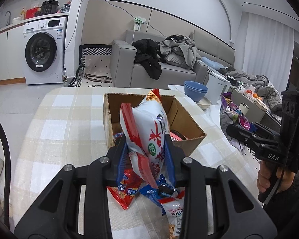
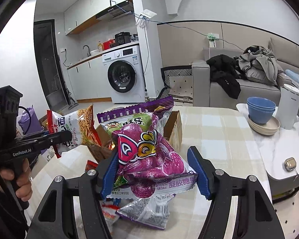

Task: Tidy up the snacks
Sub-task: 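Lift both bags and carry them over the cardboard box, then open both grippers to drop the bags into the box, then move both tools back toward the remaining snack packets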

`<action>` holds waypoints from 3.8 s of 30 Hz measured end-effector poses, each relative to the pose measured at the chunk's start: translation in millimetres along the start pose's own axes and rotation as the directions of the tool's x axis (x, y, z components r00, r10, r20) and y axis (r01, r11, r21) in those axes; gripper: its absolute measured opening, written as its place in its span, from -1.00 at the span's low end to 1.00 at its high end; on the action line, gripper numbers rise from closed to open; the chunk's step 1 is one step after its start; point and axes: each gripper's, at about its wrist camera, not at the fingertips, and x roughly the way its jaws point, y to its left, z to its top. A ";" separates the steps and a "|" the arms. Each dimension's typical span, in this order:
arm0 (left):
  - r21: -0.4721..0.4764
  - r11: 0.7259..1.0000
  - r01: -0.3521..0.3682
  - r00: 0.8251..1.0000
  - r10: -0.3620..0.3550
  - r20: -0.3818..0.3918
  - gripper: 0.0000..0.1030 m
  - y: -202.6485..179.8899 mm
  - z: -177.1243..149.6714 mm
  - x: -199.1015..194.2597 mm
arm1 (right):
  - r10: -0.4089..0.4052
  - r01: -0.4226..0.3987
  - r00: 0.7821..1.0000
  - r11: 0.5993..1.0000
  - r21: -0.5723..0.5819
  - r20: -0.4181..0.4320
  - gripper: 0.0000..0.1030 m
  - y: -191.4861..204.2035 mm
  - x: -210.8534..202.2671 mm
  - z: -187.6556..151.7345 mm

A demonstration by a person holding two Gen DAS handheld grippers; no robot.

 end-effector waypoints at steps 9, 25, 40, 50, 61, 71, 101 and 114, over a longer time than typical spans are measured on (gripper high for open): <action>0.012 0.999 -0.034 0.999 0.034 0.011 -0.41 -8.5 27.1 12.8 | 0.017 -0.017 1.000 1.000 -0.005 0.006 0.32 8.9 17.3 23.5; 0.024 0.997 -0.069 0.997 0.070 -0.020 -0.41 -13.6 57.0 58.1 | 0.026 -0.026 1.000 1.000 -0.002 -0.009 0.33 4.0 46.2 41.4; 0.036 0.995 -0.090 0.994 0.092 -0.063 -0.41 -10.0 67.6 110.3 | 0.029 -0.030 0.998 1.000 -0.010 -0.064 0.34 4.0 75.8 41.4; 0.060 0.992 -0.108 0.990 0.113 -0.088 -0.41 -9.0 72.0 148.2 | 0.016 -0.019 0.993 1.000 -0.024 -0.113 0.34 7.0 105.2 45.8; 0.058 0.993 -0.104 0.985 0.111 -0.130 -0.40 -2.3 67.5 189.9 | -0.032 0.026 0.991 0.999 -0.048 -0.134 0.37 8.4 129.1 43.2; 0.013 0.997 -0.079 0.984 0.080 -0.157 -0.21 13.1 64.0 203.1 | -0.043 0.039 0.992 0.999 -0.037 -0.121 0.93 1.4 124.2 42.4; 0.030 0.990 -0.138 0.982 0.140 -0.124 0.97 24.1 -16.0 88.0 | -0.044 0.068 0.976 0.992 0.104 -0.214 0.99 -33.1 54.5 -45.1; 0.029 0.991 -0.132 0.977 0.135 -0.167 0.97 10.4 -52.9 70.6 | -0.044 0.078 0.970 0.988 0.134 -0.241 0.99 -37.2 49.8 -49.7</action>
